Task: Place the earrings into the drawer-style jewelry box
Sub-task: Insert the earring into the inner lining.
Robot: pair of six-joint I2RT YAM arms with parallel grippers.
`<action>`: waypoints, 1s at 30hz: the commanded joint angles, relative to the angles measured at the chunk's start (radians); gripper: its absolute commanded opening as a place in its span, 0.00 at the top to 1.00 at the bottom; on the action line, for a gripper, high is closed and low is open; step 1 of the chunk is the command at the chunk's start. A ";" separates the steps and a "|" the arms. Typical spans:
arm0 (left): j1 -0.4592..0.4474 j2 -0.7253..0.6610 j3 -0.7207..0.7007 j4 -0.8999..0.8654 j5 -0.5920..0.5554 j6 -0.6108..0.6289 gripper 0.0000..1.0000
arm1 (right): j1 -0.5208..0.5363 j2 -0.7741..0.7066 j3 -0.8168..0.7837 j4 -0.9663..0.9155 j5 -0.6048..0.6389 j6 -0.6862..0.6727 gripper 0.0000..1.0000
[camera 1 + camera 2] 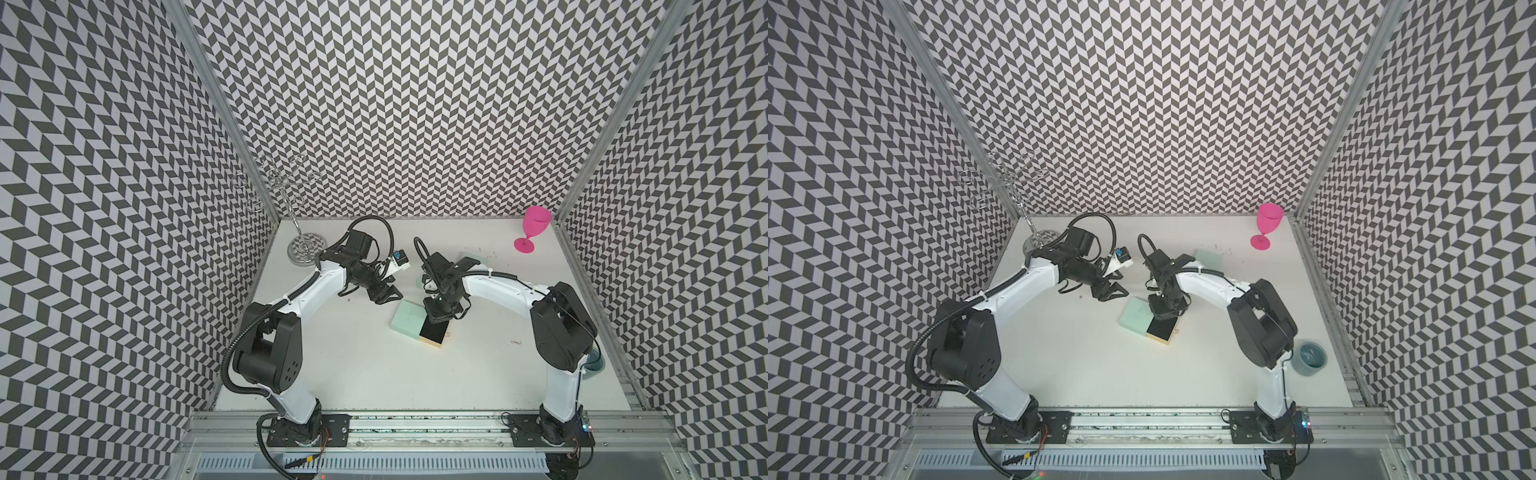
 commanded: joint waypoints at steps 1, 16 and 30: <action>-0.002 -0.013 -0.015 0.010 0.019 0.010 0.31 | 0.003 -0.003 -0.009 -0.012 0.006 -0.013 0.87; -0.002 -0.012 -0.019 0.012 0.020 0.014 0.31 | 0.004 -0.034 -0.011 -0.041 0.012 -0.009 0.87; -0.003 -0.005 -0.019 0.016 0.020 0.017 0.30 | 0.006 -0.047 -0.015 -0.044 -0.013 -0.015 0.87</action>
